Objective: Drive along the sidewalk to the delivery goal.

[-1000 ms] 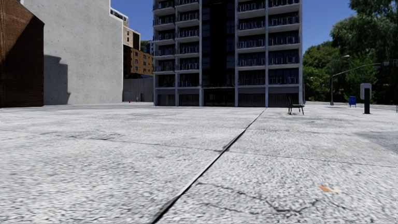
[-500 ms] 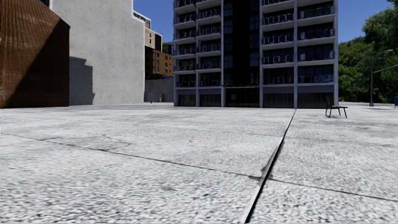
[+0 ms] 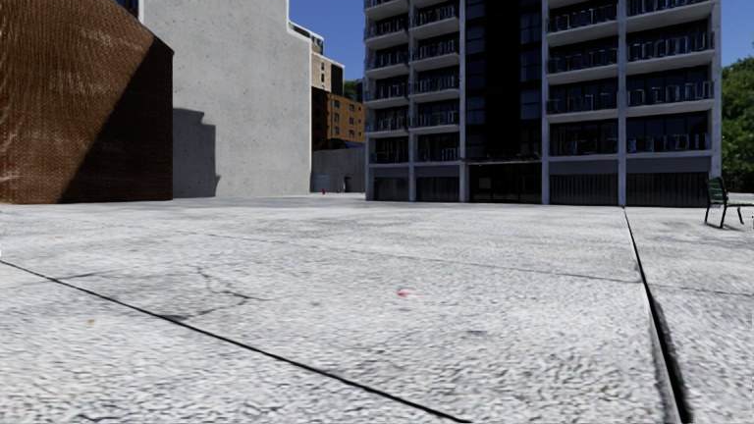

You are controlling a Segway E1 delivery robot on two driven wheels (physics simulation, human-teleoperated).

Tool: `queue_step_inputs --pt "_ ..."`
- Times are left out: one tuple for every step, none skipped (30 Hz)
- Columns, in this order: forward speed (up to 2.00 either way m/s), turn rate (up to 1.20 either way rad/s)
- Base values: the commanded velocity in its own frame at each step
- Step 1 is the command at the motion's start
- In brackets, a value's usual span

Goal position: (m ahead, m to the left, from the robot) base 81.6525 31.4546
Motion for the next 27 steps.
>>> queue_step_inputs --pt "2.00 0.36" --pt "2.00 0.36" --pt "2.00 0.36" --pt "2.00 0.36" --pt "2.00 0.36" --pt "2.00 0.36" --pt "2.00 0.36" --pt "2.00 0.36" --pt "2.00 0.36" --pt "2.00 0.33" --pt "2.00 0.16" --pt "2.00 0.16" --pt "2.00 0.00" --pt "2.00 0.00" --pt "2.00 0.00" --pt "2.00 0.00" --pt "2.00 0.00" --pt "2.00 0.00" --pt "2.00 0.00" --pt "2.00 0.00" --pt "2.00 0.00" --pt "2.00 0.00" --pt "2.00 0.00" --pt "2.00 0.00" --pt "2.00 0.00" --pt "2.00 0.00" --pt "2.00 0.00"
